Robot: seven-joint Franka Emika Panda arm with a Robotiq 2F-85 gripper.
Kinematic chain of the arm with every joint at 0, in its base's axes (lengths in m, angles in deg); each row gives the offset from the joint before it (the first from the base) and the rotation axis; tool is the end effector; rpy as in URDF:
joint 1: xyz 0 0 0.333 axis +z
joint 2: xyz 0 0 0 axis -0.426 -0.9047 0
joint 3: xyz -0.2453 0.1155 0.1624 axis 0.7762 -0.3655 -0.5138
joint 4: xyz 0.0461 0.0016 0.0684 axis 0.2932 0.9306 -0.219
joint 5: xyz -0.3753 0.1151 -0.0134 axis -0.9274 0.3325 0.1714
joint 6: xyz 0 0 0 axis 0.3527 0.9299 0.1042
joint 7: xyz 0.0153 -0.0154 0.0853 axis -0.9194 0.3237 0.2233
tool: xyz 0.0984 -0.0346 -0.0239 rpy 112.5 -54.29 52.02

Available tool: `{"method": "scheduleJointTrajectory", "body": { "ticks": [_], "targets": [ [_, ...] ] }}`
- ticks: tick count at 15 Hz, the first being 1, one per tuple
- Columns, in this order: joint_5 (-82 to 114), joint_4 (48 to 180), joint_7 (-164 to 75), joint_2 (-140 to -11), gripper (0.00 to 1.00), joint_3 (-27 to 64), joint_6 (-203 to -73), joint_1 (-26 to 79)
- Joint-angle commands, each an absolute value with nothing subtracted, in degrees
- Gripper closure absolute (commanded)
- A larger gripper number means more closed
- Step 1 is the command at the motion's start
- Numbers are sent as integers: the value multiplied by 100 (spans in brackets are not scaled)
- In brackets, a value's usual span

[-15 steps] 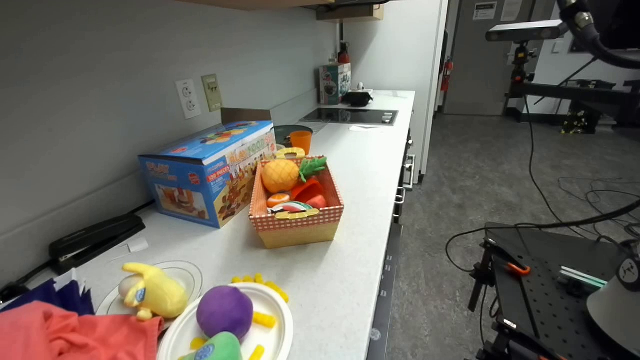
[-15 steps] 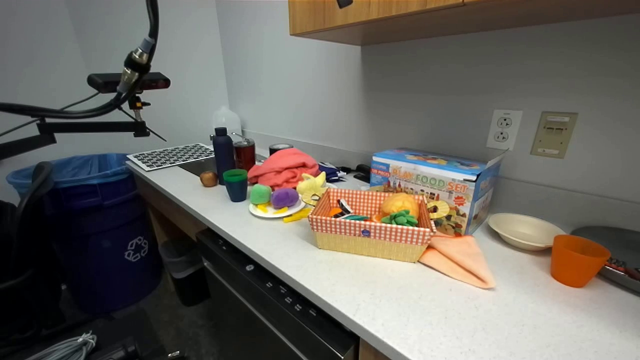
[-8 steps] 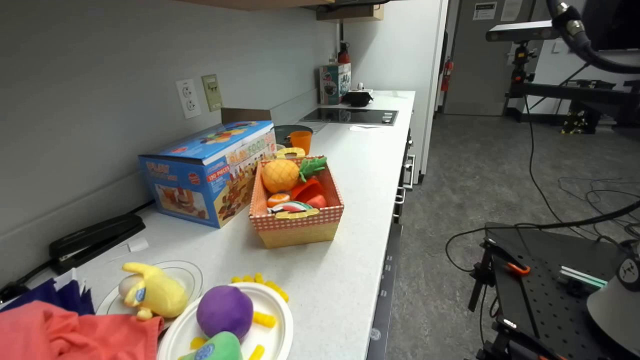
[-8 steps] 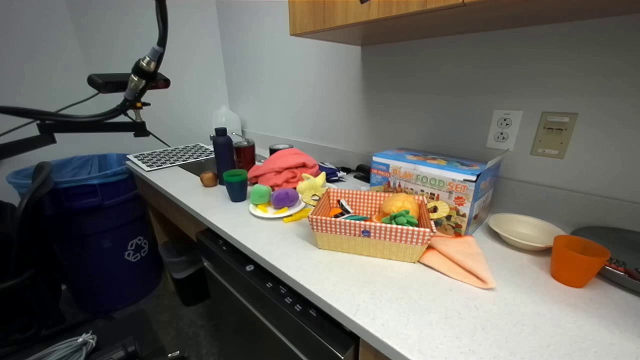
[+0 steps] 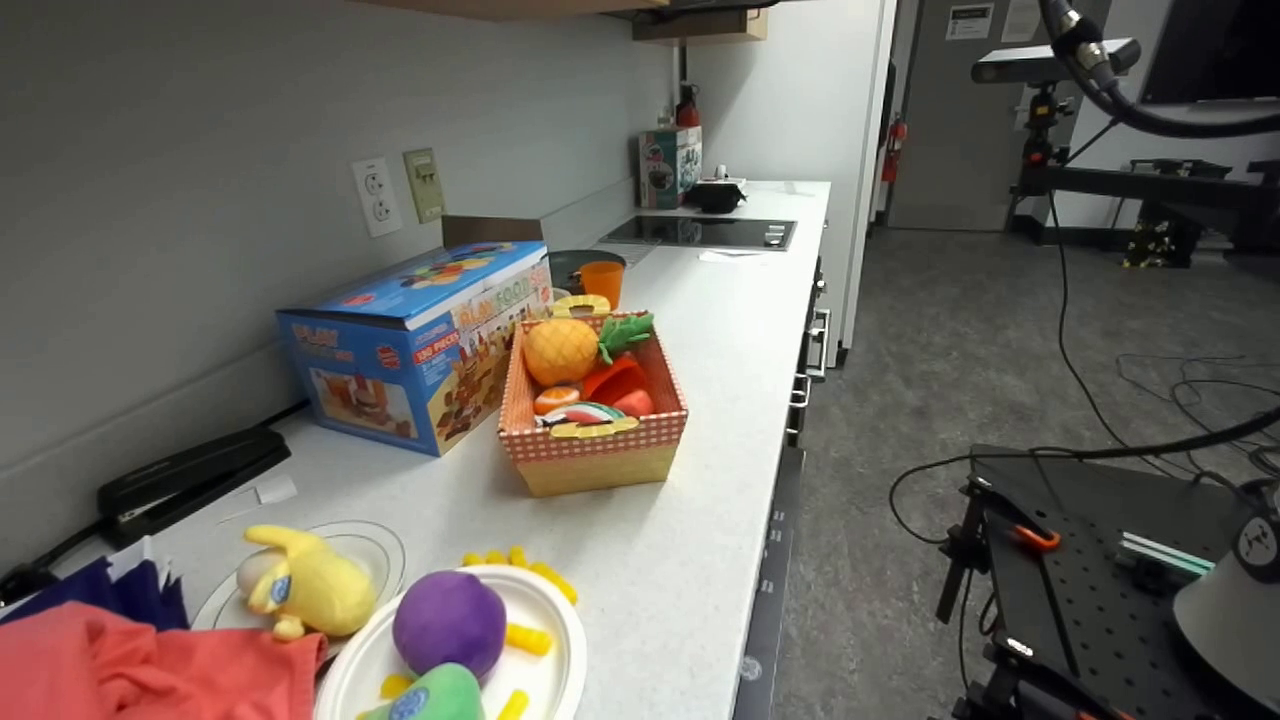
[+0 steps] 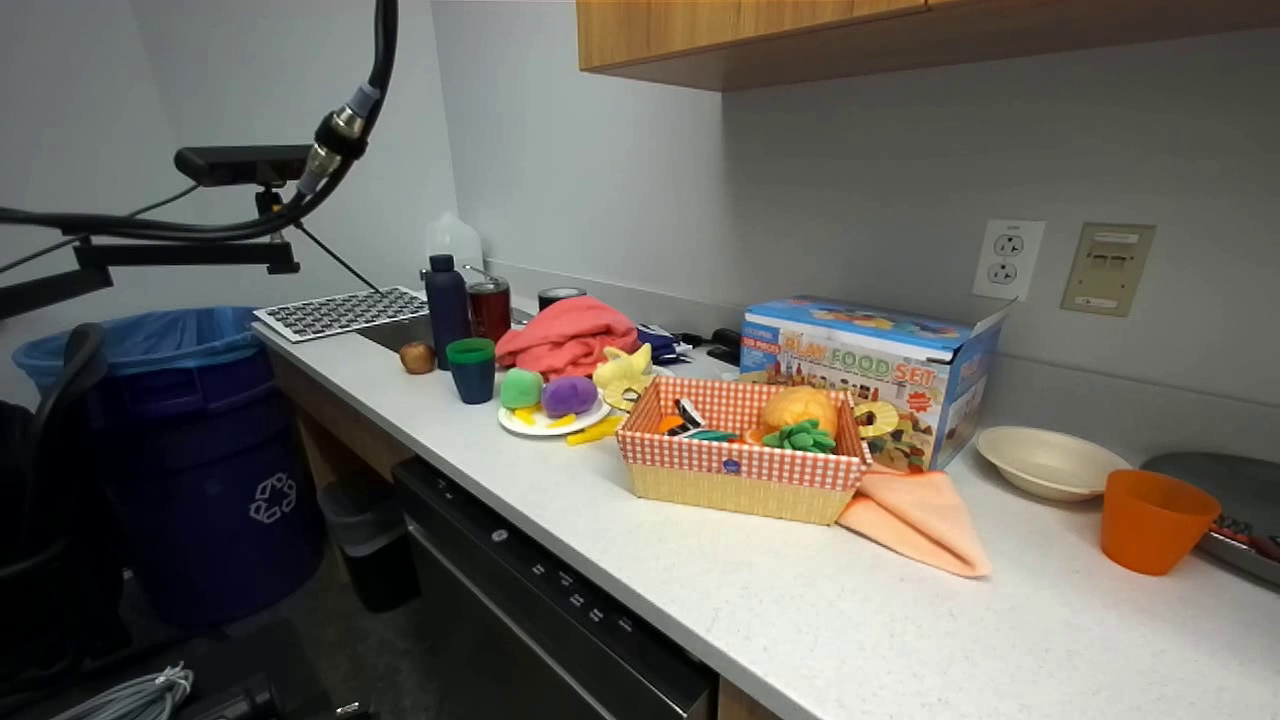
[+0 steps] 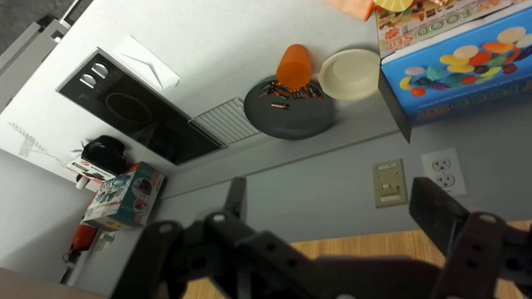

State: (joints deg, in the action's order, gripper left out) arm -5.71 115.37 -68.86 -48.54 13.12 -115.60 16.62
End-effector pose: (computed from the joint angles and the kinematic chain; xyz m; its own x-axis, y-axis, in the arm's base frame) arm 0.5165 -0.0881 0.7422 0.6990 -0.3872 0.6012 -0.5714 -0.8079 0.1440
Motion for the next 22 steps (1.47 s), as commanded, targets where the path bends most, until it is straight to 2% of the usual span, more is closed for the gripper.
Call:
{"method": "scheduleJointTrajectory", "body": {
  "ticks": [1, 6, 14, 22],
  "targets": [
    [-776, 10837, -7098, -5350, 0, 1344, -11742, 1719],
    [-985, 10372, -7324, -5761, 0, 1470, -12144, 1748],
    [-1029, 10344, -7776, -5936, 0, 1405, -12763, 1655],
    [-1746, 10270, -7973, -5982, 0, 1404, -12831, 1656]
  ]
}}
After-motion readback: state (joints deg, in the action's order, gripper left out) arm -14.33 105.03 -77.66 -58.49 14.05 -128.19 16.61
